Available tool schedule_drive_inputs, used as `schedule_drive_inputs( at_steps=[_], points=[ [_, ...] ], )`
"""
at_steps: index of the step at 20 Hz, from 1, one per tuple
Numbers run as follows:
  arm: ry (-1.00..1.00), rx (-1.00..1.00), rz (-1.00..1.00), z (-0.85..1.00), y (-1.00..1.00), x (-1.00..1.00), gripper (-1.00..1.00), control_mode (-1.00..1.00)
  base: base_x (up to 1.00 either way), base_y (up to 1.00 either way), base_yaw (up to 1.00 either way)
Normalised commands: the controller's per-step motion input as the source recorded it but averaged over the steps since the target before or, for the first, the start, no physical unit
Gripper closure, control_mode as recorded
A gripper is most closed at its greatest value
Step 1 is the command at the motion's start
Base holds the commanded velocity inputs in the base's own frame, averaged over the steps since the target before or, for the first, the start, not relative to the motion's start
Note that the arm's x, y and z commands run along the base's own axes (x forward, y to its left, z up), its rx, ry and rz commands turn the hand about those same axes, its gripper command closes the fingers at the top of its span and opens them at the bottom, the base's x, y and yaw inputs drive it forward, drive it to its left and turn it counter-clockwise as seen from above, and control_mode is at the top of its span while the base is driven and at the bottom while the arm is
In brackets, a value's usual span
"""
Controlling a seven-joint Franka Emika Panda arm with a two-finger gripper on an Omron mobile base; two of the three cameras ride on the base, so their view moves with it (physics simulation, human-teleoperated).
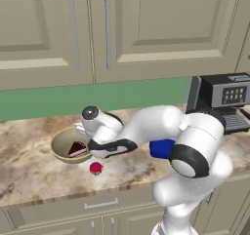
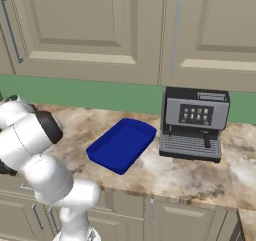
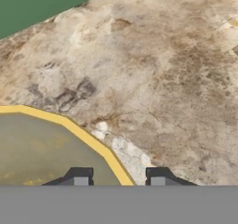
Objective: Place the bowl with cake and the cupcake onto the tray.
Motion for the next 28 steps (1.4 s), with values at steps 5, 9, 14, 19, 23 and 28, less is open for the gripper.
schedule_drive_inputs(
  at_steps=[5, 9, 14, 19, 23, 28],
  points=[
    [0.12, 0.01, -0.21, 0.62, -0.64, -0.08, 1.00, -1.00, 0.00, 0.00, 0.00],
    [0.10, 0.00, -0.27, 0.49, -0.55, -0.01, 1.00, -1.00, 0.00, 0.00, 0.00],
    [-0.03, -0.04, -0.26, 0.12, -0.40, -0.23, 1.00, -1.00, 0.00, 0.00, 0.00],
    [-0.10, -0.09, -0.19, 0.10, -0.50, -0.35, 1.00, -1.00, 0.00, 0.00, 0.00],
    [-0.01, -0.07, -0.15, 0.20, -0.82, -0.13, 1.00, -1.00, 0.00, 0.00, 0.00],
    [-0.02, -0.06, -0.16, 0.24, -0.76, -0.16, 1.00, -1.00, 0.00, 0.00, 0.00]
  ],
)
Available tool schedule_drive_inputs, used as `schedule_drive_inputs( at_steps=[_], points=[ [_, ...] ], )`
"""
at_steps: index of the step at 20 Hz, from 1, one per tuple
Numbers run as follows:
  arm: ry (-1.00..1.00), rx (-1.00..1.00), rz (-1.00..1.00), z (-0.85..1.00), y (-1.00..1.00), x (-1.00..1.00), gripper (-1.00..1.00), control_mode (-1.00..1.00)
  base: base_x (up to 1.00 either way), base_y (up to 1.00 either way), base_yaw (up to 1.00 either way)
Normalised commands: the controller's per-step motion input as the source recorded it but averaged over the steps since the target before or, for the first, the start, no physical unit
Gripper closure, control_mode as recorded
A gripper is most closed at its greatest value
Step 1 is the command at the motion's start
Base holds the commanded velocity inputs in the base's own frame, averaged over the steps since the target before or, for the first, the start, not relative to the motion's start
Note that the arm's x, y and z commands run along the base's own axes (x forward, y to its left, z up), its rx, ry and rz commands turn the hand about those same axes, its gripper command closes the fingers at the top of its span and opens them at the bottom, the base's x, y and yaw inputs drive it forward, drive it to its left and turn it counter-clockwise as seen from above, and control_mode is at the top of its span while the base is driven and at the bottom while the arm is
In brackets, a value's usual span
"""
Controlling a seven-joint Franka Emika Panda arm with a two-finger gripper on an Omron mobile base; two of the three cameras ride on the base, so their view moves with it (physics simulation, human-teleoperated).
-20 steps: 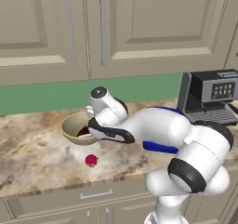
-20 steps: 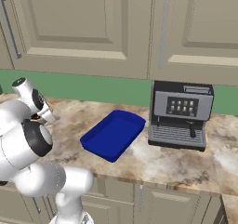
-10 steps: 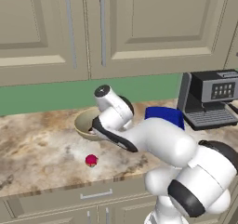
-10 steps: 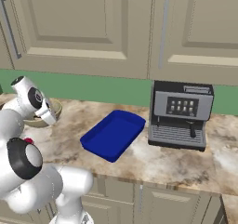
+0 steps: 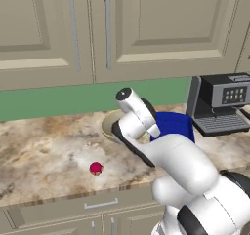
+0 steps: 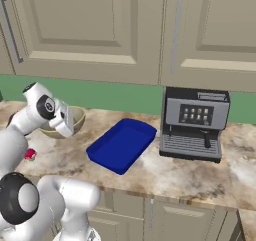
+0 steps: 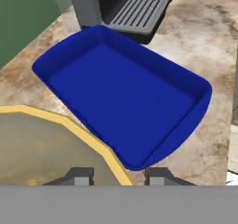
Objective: Place the bowl with cake and the cupcake onto the tray.
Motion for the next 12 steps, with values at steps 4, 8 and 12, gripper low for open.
schedule_drive_inputs(
  at_steps=[4, 8, 12],
  points=[
    [-0.02, -0.06, -0.17, 0.24, -0.73, -0.18, 1.00, -1.00, 0.00, 0.00, 0.00],
    [-0.01, -0.05, -0.18, 0.13, -0.75, -0.13, 1.00, -1.00, 0.00, 0.00, 0.00],
    [-0.02, -0.04, -0.18, 0.06, -0.76, -0.11, 1.00, -1.00, 0.00, 0.00, 0.00]
  ],
)
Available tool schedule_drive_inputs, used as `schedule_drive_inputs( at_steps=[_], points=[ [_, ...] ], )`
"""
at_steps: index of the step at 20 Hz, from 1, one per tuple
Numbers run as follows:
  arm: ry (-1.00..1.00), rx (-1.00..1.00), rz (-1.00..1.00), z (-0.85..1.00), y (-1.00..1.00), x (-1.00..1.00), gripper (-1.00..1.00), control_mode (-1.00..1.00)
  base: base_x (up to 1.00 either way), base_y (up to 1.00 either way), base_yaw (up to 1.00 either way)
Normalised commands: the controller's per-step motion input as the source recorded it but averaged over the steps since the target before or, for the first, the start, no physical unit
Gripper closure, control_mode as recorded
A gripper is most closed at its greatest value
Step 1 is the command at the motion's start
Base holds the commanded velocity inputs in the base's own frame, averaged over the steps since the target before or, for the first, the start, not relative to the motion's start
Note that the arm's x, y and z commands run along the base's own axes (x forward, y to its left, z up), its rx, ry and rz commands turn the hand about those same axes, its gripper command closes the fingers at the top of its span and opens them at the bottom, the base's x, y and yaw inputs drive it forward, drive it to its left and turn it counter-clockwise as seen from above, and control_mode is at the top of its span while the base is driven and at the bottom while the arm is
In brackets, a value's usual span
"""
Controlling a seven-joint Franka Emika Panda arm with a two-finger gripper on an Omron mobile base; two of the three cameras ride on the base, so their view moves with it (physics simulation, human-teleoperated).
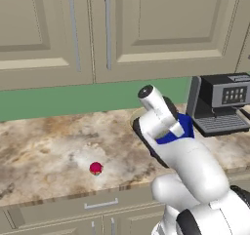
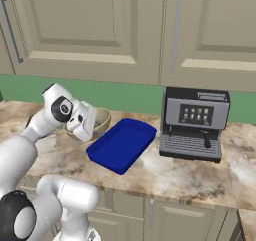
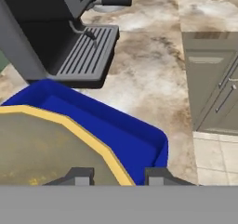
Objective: Place the bowl with cake and the cupcake onto the tray.
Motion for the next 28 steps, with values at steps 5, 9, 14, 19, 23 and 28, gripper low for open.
schedule_drive_inputs(
  at_steps=[5, 9, 14, 19, 23, 28],
  points=[
    [0.04, 0.00, -0.14, -0.08, -0.75, 0.13, 1.00, -1.00, 0.00, 0.00, 0.00],
    [0.10, 0.00, -0.08, -0.20, -0.72, 0.39, 1.00, -1.00, 0.00, 0.00, 0.00],
    [-0.02, 0.03, 0.02, -0.08, -0.61, 0.38, 1.00, -1.00, 0.00, 0.00, 0.00],
    [-0.04, 0.03, 0.05, -0.05, -0.44, 0.40, 1.00, -1.00, 0.00, 0.00, 0.00],
    [0.02, 0.01, 0.01, -0.28, -0.16, 0.15, 1.00, -1.00, 0.00, 0.00, 0.00],
    [0.01, 0.00, 0.01, -0.15, -0.19, 0.28, 1.00, -1.00, 0.00, 0.00, 0.00]
  ],
)
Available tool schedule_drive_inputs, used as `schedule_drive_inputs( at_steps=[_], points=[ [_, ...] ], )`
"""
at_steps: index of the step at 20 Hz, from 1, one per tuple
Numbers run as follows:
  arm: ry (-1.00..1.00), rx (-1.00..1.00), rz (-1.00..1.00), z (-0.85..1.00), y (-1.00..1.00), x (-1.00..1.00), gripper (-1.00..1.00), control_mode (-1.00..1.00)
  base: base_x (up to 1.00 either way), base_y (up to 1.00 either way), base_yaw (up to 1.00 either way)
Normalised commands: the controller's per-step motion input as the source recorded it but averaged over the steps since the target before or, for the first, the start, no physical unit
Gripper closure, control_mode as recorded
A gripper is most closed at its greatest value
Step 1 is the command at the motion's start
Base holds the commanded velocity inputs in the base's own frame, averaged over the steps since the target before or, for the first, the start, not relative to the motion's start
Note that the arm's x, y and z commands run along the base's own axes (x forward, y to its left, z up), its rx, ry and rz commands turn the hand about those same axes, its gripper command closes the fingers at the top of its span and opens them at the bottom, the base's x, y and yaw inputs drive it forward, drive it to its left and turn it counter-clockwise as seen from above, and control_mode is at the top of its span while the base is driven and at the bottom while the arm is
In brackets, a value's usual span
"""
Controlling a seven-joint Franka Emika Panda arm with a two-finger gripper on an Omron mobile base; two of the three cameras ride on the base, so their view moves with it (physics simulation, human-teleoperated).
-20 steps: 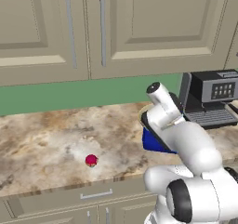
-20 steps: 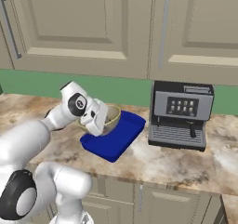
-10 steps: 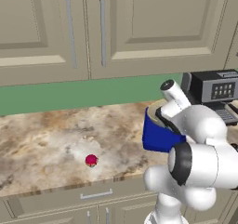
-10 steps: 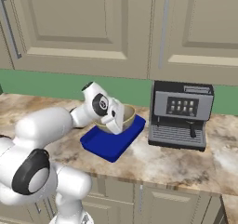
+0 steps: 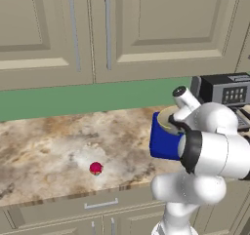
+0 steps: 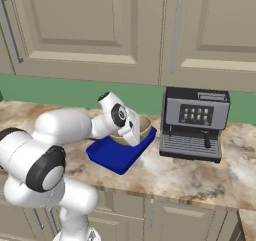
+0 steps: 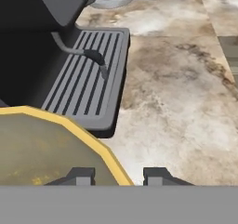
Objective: Place the bowl with cake and the cupcake onto the tray.
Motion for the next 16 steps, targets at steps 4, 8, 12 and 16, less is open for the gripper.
schedule_drive_inputs(
  at_steps=[4, 8, 12, 16],
  points=[
    [0.00, 0.01, 0.04, -0.03, -0.18, 0.43, 1.00, -1.00, 0.00, 0.00, 0.00],
    [-0.01, 0.01, 0.03, -0.08, -0.08, 0.31, 1.00, -1.00, 0.00, 0.00, 0.00],
    [0.00, 0.00, 0.00, -0.14, 0.07, 0.23, 1.00, -1.00, 0.00, 0.00, 0.00],
    [0.00, 0.02, 0.00, -0.10, 0.04, 0.13, 1.00, -1.00, 0.00, 0.00, 0.00]
  ],
)
